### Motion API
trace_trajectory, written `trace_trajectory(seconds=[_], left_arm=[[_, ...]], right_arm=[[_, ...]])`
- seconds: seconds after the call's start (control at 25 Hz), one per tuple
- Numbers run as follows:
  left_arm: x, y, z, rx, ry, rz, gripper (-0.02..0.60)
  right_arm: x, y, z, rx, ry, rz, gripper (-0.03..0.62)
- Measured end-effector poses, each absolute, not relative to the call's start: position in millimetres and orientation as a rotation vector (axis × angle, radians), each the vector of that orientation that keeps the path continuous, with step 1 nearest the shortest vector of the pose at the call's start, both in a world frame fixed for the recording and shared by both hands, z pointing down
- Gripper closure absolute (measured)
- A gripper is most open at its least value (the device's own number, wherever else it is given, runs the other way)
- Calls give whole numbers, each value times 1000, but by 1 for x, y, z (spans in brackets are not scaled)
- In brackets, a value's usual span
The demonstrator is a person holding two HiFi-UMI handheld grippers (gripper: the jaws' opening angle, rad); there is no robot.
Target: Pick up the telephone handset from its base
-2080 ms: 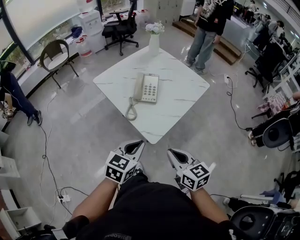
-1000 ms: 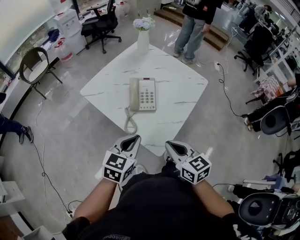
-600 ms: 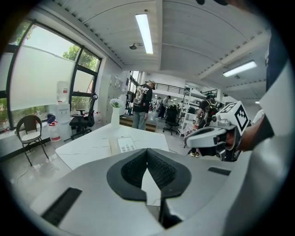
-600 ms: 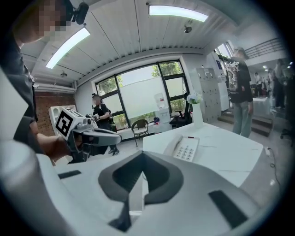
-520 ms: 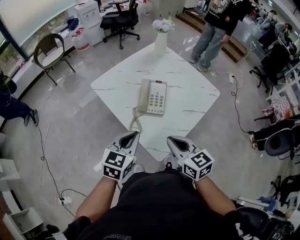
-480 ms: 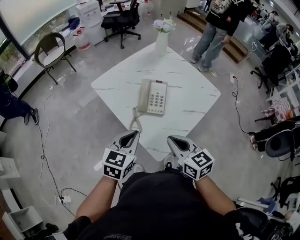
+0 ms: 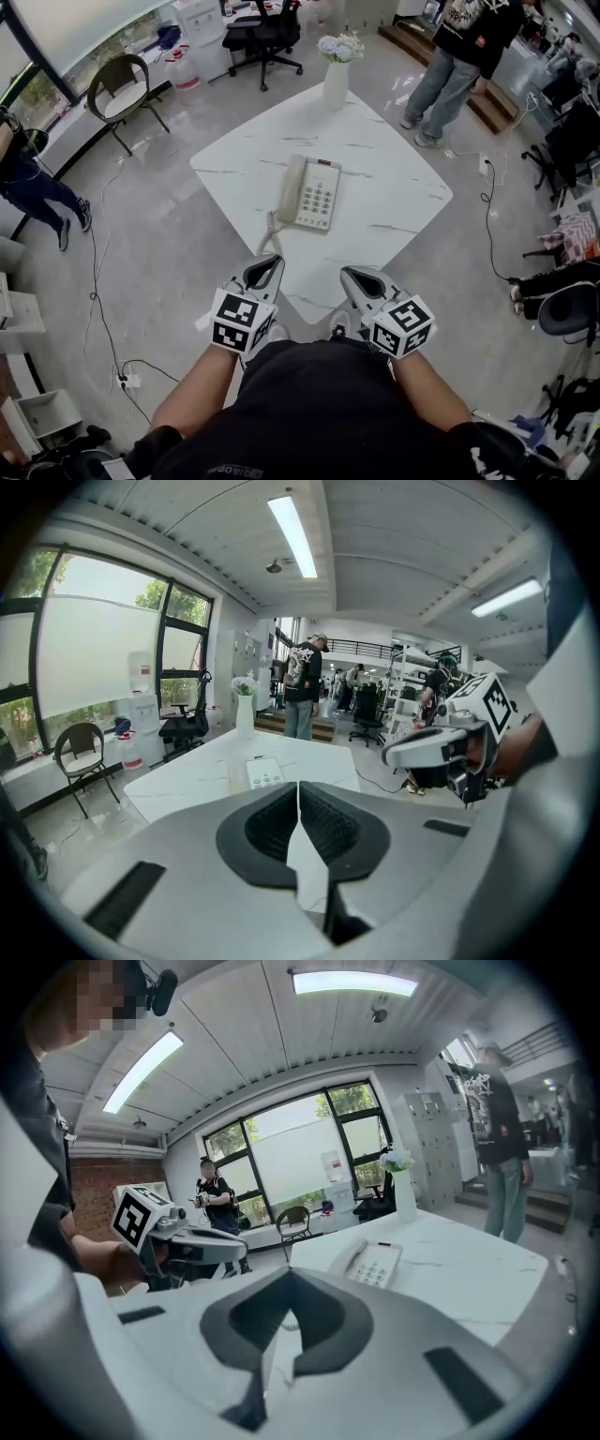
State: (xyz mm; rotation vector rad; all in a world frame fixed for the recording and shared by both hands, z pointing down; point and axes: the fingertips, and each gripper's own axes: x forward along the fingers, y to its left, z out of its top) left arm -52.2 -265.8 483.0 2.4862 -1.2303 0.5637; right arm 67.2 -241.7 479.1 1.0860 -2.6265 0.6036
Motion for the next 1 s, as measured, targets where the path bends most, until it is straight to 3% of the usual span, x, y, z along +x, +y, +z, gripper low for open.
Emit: trace_trajectory(seconds=[0.24,0.6,1.0], left_arm=[[-42,-269,483,2505,-1227,606,563],[-41,-273,484,2487,-1249,643,417],[-36,-272,483,2500,-1226,637,388]], right_arm=[[75,-244,482,1100,-2652,639,594],[78,-242,481,1102,-2672,651,594],[80,-241,481,1119,-2681,652,594]])
